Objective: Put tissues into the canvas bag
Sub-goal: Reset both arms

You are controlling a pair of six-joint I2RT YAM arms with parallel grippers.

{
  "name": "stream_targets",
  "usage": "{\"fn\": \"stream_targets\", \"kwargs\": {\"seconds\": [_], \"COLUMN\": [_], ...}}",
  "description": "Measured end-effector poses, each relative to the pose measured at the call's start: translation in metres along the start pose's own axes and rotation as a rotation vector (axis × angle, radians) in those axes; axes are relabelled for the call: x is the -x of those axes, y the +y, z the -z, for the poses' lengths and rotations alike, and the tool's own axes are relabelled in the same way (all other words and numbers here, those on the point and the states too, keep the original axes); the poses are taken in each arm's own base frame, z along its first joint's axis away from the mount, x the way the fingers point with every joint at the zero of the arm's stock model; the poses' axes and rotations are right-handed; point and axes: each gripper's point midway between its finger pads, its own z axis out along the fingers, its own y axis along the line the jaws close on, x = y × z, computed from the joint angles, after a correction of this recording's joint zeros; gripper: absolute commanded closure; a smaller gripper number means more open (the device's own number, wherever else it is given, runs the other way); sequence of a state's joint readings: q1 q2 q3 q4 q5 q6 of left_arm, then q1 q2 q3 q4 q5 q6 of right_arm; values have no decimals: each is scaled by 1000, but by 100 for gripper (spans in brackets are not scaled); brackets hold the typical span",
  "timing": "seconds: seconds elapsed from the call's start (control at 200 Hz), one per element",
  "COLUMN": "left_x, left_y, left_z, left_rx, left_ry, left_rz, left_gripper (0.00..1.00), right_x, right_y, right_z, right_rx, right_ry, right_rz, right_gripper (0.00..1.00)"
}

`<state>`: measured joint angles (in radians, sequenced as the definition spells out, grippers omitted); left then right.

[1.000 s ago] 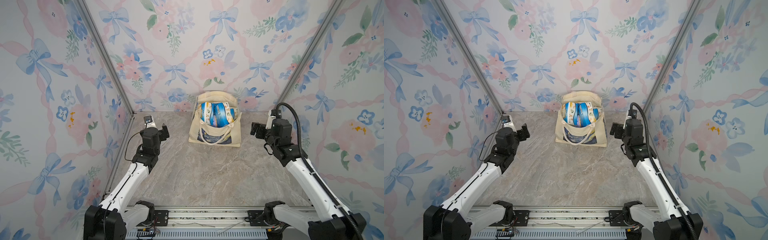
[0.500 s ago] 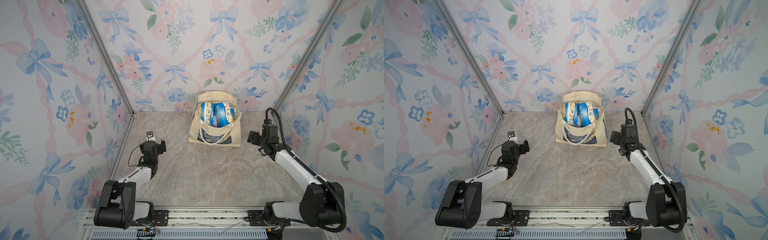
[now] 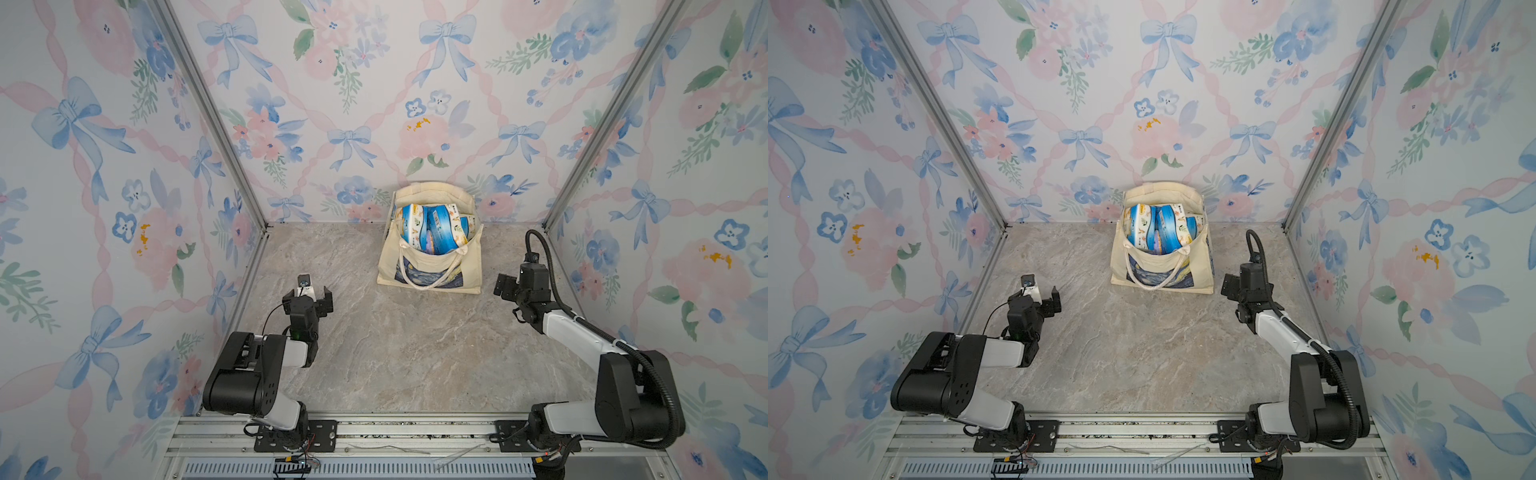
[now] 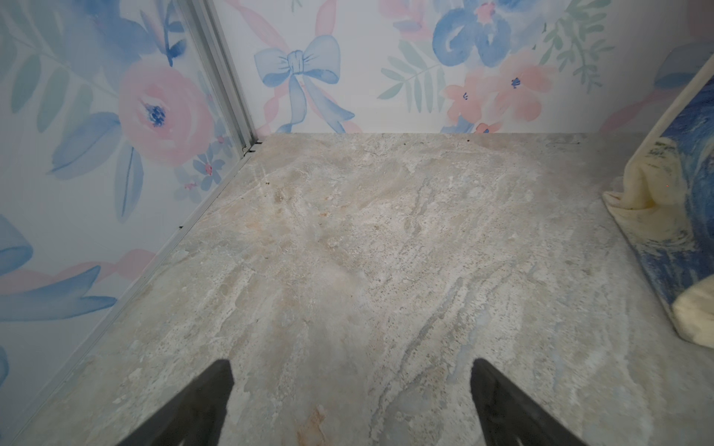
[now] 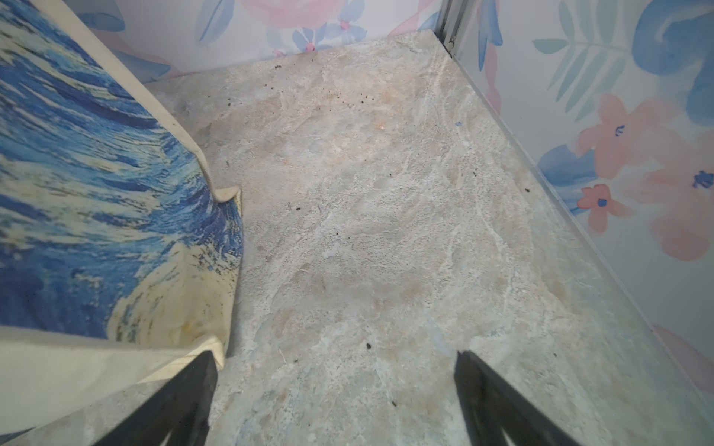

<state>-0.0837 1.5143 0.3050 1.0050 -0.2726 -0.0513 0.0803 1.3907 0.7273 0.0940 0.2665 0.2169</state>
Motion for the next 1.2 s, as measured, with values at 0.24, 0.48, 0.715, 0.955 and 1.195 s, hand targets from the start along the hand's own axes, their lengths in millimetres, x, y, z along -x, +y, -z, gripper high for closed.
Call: {"fn": "stream_targets", "kwargs": {"seconds": [0.24,0.48,0.715,0.955,1.195], "left_x": [-8,-1,1,1,1], "left_y": [-1,-3,-3,-3,-3], "left_z": [6,6,7,7,7], "left_rx": [-24,-30,-30,-30,-33], "left_ry": [-24,-52,-58,-59,-59], "left_rz": [-1,7,8,8,5], "left_gripper": [2,2,2,2,2], "right_x": [4,-7,-14,-34,-33], "right_y": [-9,-29,-31,-13,-5], "right_z": [-3,2,-10,-20,-19], "right_rx": [-36,-87,-74,0,29], "right_ry": [-62,-150,-188,-224,-245], "right_rz": [-12,11,21,85,114], "right_gripper": [3,3,3,3,3]}}
